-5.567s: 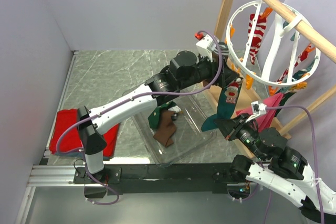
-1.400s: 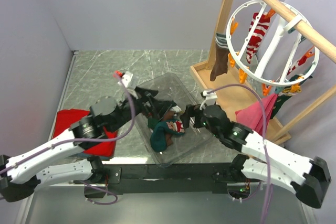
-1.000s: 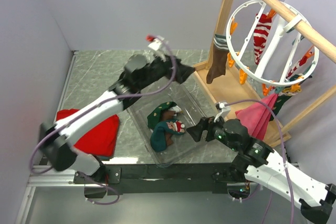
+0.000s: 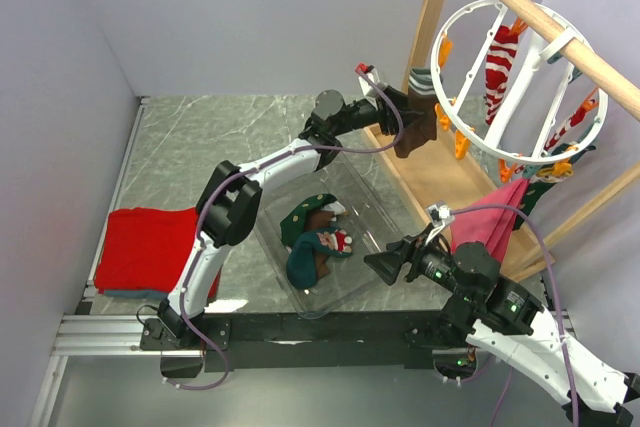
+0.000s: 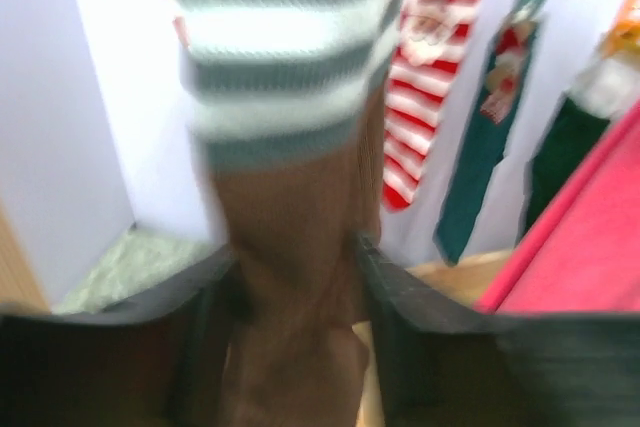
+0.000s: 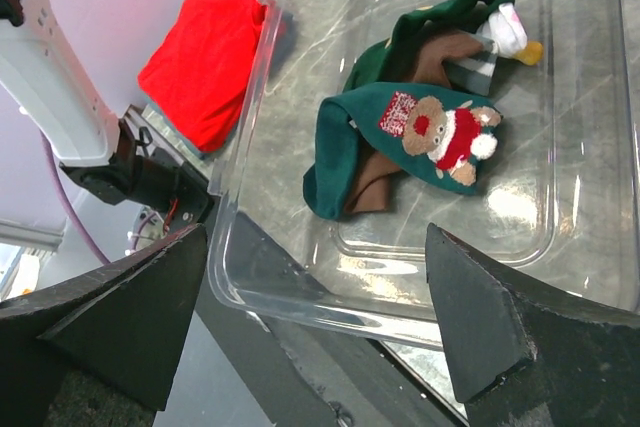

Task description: Remove the socks clipped to the hanger

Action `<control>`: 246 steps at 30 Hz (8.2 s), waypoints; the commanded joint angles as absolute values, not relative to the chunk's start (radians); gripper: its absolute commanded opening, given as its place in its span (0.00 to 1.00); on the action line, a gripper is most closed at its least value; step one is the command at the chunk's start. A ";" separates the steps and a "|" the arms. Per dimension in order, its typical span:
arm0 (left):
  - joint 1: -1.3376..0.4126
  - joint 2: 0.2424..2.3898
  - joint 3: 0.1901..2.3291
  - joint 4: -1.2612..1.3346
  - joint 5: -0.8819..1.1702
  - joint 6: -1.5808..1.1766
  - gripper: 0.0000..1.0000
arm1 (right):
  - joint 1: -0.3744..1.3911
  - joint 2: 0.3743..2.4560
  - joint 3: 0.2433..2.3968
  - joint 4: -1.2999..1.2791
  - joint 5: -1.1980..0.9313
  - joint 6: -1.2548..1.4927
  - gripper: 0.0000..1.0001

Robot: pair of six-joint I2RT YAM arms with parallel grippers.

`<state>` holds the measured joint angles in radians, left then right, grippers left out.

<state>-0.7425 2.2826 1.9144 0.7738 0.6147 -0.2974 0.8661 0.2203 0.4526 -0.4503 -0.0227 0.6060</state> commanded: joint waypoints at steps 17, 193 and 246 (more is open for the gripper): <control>-0.759 1.927 1.707 0.799 0.847 -0.710 0.06 | 0.871 0.325 0.653 -0.552 0.164 0.604 0.95; -0.893 0.894 1.032 0.067 0.106 -0.571 0.80 | 1.038 0.821 0.669 -0.208 0.193 0.618 1.00; -0.796 2.578 2.282 1.137 0.252 -0.430 0.94 | 1.075 0.097 0.646 -0.690 0.249 0.802 0.99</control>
<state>-0.7792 2.5191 2.1288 1.0801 0.3382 -0.4774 1.0710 0.1165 0.6117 -0.6834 0.2501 0.7727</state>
